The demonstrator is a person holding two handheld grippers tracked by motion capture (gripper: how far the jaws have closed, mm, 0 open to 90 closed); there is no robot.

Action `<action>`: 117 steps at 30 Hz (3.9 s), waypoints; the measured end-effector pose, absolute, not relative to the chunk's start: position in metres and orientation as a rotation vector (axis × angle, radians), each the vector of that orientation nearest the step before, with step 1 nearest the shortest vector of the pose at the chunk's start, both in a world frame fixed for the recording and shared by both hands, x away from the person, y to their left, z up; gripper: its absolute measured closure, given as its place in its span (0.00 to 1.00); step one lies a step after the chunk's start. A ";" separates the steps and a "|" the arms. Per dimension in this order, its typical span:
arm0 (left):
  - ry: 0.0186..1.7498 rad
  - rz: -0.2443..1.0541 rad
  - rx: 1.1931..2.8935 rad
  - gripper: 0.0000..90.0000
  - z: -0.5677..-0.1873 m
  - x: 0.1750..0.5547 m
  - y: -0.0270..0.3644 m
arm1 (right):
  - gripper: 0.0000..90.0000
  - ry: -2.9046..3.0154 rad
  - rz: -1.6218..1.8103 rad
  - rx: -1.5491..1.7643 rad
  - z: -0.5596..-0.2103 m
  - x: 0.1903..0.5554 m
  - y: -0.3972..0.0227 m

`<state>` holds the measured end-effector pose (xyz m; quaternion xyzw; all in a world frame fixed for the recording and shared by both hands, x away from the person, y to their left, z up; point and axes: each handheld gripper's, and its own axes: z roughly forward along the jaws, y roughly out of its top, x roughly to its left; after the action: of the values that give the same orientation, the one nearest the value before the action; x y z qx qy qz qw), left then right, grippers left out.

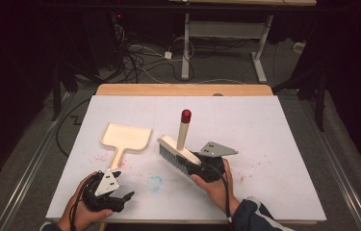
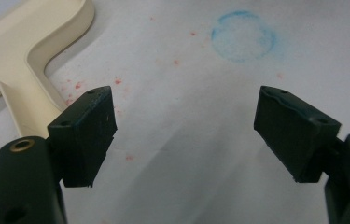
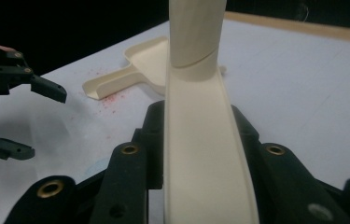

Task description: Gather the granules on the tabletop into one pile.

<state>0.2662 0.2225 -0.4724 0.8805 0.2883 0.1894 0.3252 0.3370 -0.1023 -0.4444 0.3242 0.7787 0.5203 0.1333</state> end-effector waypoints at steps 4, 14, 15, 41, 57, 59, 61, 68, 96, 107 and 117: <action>0.757 0.495 2.309 0.22 -0.472 0.266 0.224 | 0.76 2.203 1.440 1.054 -0.459 0.344 -0.099; 0.743 0.482 2.323 0.22 -0.473 0.266 0.221 | 0.76 2.096 1.358 1.222 -0.454 0.348 -0.137; 0.741 0.481 2.324 0.22 -0.473 0.266 0.220 | 0.76 2.089 1.349 1.225 -0.453 0.347 -0.140; 0.725 0.485 2.333 0.22 -0.472 0.266 0.220 | 0.76 2.014 1.201 1.019 -0.423 0.332 -0.201; 0.714 0.480 2.343 0.22 -0.473 0.265 0.218 | 0.76 2.089 1.084 0.933 -0.444 0.331 -0.178; 0.716 0.482 2.341 0.22 -0.473 0.265 0.219 | 0.76 2.082 1.065 0.910 -0.443 0.330 -0.176; 0.717 0.483 2.340 0.22 -0.473 0.265 0.219 | 0.76 2.071 1.076 0.913 -0.440 0.330 -0.179; 0.734 0.504 2.315 0.22 -0.470 0.265 0.222 | 0.76 2.023 1.138 0.957 -0.423 0.334 -0.201; 0.781 0.549 2.284 0.22 -0.466 0.267 0.228 | 0.76 2.478 1.248 0.940 -0.370 0.276 -0.308; 0.767 0.525 2.310 0.22 -0.469 0.268 0.224 | 0.75 2.639 1.109 1.081 -0.402 0.330 -0.315; 0.753 0.502 2.340 0.22 -0.473 0.269 0.220 | 0.55 2.699 1.022 1.012 -0.410 0.394 -0.329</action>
<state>0.2689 0.2197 -0.4727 0.8865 0.2852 0.1900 0.3110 0.3938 -0.3288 -0.4103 0.3306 0.8817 0.3340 0.0418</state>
